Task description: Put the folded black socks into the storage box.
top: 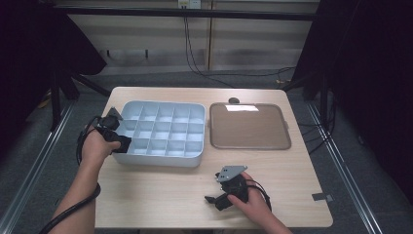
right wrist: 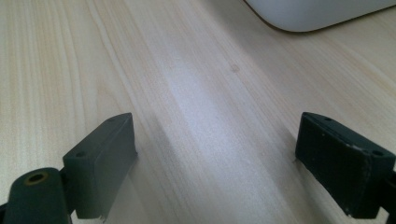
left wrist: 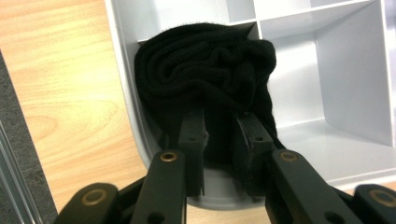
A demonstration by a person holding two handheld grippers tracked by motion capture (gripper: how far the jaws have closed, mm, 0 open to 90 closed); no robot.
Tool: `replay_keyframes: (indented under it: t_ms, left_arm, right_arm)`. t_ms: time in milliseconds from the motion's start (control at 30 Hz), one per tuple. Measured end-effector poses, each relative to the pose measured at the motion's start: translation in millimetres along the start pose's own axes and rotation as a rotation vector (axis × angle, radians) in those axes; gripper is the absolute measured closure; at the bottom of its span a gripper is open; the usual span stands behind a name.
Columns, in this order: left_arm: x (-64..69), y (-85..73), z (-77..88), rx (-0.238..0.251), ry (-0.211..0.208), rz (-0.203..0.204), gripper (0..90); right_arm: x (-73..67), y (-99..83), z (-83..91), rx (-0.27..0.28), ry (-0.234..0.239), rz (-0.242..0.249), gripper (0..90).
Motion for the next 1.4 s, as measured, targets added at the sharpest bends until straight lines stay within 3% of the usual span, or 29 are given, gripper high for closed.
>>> replay_keyframes:
  t_ms: [400, 933, 1400]
  left_arm:
    - [-1.2, 4.7, 12.7, 0.026, 0.011, -0.002, 70.5]
    - [6.1, 10.1, 24.1, 0.059, -0.014, 0.003, 49.3]
    - [12.5, 6.8, 33.6, 0.098, -0.033, -0.018, 41.1]
  right_arm:
    - [0.0, 0.0, 0.0, 0.000, 0.000, 0.000, 11.6]
    - [-0.9, -0.6, 0.7, -0.001, -0.002, -0.005, 11.6]
    - [-0.8, -0.7, 0.7, -0.001, -0.001, -0.002, 11.5]
Point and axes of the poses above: each handheld gripper's, and its own axes: z roughly backward along the jaws, y roughly out of its top, x roughly to its right, the point moved 2 cm from there along -z, roughly forward along the jaws, and after that the axes turned 8 degrees about -z, right-handed, at the moved point
